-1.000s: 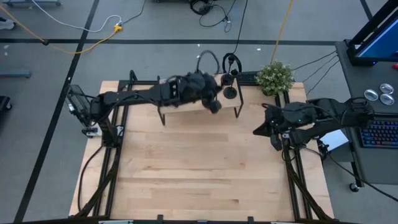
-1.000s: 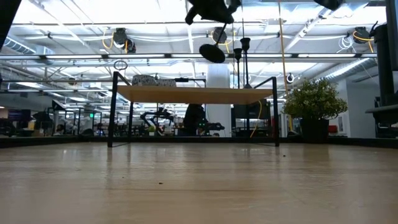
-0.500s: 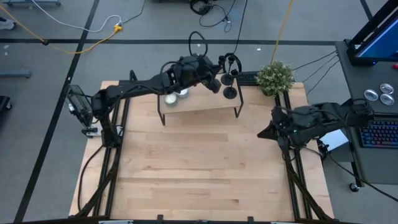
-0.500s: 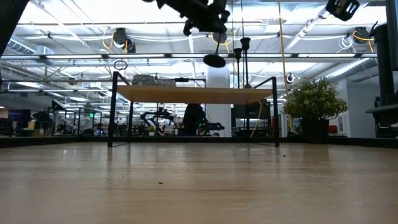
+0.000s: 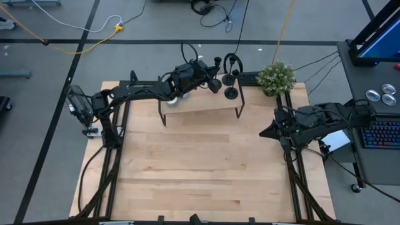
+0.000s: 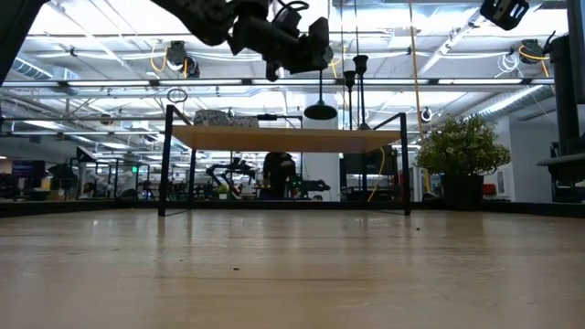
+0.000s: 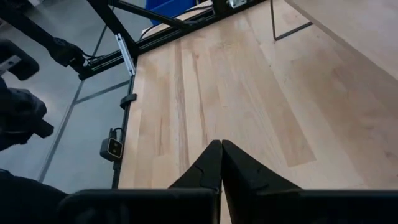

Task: Pick & Place candle stick holders
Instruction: Put the black candle holder on the shelf

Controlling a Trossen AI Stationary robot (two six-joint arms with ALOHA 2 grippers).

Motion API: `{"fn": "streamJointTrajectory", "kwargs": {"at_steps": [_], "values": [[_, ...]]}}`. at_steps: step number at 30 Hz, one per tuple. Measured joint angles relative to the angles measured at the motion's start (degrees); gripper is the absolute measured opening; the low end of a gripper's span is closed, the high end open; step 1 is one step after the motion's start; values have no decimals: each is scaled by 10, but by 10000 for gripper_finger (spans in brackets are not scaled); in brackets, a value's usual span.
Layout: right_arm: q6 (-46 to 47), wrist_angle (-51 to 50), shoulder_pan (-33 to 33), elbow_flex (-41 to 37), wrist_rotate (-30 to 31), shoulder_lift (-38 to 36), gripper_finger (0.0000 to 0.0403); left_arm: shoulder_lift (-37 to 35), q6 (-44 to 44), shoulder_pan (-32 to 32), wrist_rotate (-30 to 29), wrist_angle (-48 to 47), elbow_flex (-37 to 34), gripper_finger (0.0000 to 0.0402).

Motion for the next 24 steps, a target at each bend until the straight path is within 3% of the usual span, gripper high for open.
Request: {"fn": "streamJointTrajectory", "kwargs": {"at_steps": [5, 14, 24], "values": [[0, 0, -1, 0, 2, -1, 0, 4, -13, 1, -6, 57, -36, 14], [18, 1, -1, 0, 3, -1, 0, 61, -15, 10, -10, 133, -37, 14], [21, 1, -1, 0, 4, -1, 0, 63, -9, 12, -16, 132, -37, 14]]}}
